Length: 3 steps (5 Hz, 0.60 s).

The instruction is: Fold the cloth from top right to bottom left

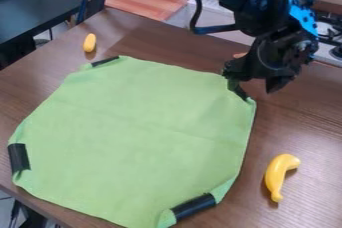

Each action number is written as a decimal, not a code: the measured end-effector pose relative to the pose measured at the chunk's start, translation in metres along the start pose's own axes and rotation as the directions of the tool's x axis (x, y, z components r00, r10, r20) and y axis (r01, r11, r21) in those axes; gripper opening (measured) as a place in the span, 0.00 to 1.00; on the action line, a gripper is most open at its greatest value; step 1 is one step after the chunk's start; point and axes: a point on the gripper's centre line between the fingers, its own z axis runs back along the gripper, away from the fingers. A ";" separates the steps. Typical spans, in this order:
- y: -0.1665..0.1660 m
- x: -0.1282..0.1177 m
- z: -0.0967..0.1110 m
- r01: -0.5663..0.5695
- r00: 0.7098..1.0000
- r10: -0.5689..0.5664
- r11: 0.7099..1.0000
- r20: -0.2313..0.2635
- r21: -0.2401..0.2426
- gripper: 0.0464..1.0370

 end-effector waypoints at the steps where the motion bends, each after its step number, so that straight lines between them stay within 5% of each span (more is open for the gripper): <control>1: 0.008 -0.006 -0.012 0.000 1.000 0.000 0.999 -0.012 0.032 0.96; 2: 0.009 -0.009 -0.014 0.000 1.000 0.000 0.999 -0.013 0.032 0.91; 3: 0.011 -0.011 -0.015 0.014 0.999 -0.013 0.999 -0.029 0.029 0.62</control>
